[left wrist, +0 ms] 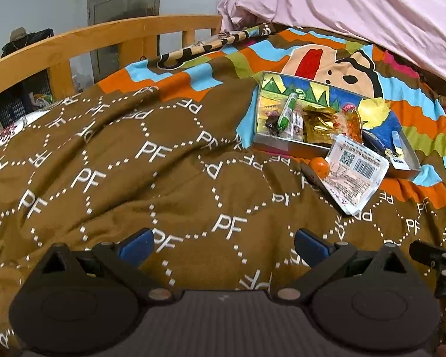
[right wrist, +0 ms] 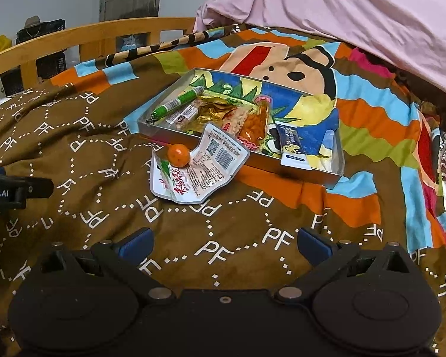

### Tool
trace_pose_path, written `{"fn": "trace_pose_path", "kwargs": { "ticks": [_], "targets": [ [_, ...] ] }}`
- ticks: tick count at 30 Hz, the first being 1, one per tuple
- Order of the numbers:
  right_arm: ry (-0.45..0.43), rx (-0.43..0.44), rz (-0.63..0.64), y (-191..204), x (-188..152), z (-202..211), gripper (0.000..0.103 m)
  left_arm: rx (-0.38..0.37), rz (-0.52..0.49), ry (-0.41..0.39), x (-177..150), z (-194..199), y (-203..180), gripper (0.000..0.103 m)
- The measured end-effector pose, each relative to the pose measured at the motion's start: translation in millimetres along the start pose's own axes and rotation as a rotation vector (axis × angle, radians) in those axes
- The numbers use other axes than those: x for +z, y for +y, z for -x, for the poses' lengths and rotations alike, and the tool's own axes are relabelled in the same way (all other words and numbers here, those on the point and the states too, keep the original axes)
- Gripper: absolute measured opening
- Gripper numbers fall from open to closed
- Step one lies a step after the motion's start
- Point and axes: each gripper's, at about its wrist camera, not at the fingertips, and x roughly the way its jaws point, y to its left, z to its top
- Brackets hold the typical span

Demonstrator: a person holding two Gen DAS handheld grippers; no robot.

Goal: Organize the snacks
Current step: 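Move the left tool to the mandarin orange while the right tool approaches the white packet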

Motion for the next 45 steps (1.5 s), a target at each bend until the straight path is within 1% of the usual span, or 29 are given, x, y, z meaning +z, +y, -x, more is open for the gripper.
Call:
{"fn": "trace_pose_path", "kwargs": {
  "ticks": [6, 10, 13, 16, 19, 22, 26, 29, 33, 35, 39, 41, 42, 43, 45],
  "targets": [
    [-0.015, -0.003, 0.058, 4, 9, -13, 0.102, 0.011, -0.051, -0.017, 12, -13, -5, 0.103],
    [-0.035, 0.004, 0.086, 6, 17, -25, 0.102, 0.014, -0.042, -0.017, 17, -24, -5, 0.103],
    [-0.042, 0.037, 0.084, 6, 25, -38, 0.102, 0.009, -0.033, -0.034, 23, -34, -5, 0.103],
    [-0.060, 0.068, 0.073, 6, 32, -51, 0.102, -0.014, -0.041, -0.070, 30, -45, -7, 0.103],
    [-0.062, 0.088, 0.073, 8, 34, -63, 0.102, -0.062, -0.053, -0.099, 36, -57, -9, 0.103],
    [-0.059, 0.099, 0.083, 11, 33, -75, 0.102, -0.102, -0.061, -0.111, 41, -69, -13, 0.103],
    [-0.054, 0.060, 0.095, 11, 33, -90, 0.102, -0.162, -0.075, -0.113, 44, -83, -18, 0.103],
    [-0.044, 0.053, 0.044, 2, 34, -102, 0.102, -0.213, -0.066, -0.113, 49, -92, -21, 0.103],
    [-0.041, 0.098, -0.055, -12, 36, -115, 0.101, -0.315, -0.025, -0.103, 60, -106, -24, 0.103],
    [-0.048, 0.116, -0.072, -13, 37, -121, 0.093, -0.361, -0.022, -0.098, 64, -112, -27, 0.103],
    [-0.041, 0.142, -0.075, -9, 38, -130, 0.084, -0.432, -0.072, -0.084, 70, -126, -39, 0.103],
    [-0.033, 0.150, -0.062, -6, 38, -131, 0.073, -0.454, -0.104, -0.081, 69, -131, -43, 0.102],
    [-0.031, 0.150, -0.055, -4, 37, -131, 0.070, -0.461, -0.115, -0.078, 68, -134, -45, 0.102],
    [-0.027, 0.151, -0.053, -3, 37, -132, 0.062, -0.469, -0.121, -0.074, 68, -136, -46, 0.102],
    [-0.018, 0.138, -0.054, -2, 36, -133, 0.056, -0.484, -0.122, -0.061, 66, -141, -47, 0.102]
  ]
}}
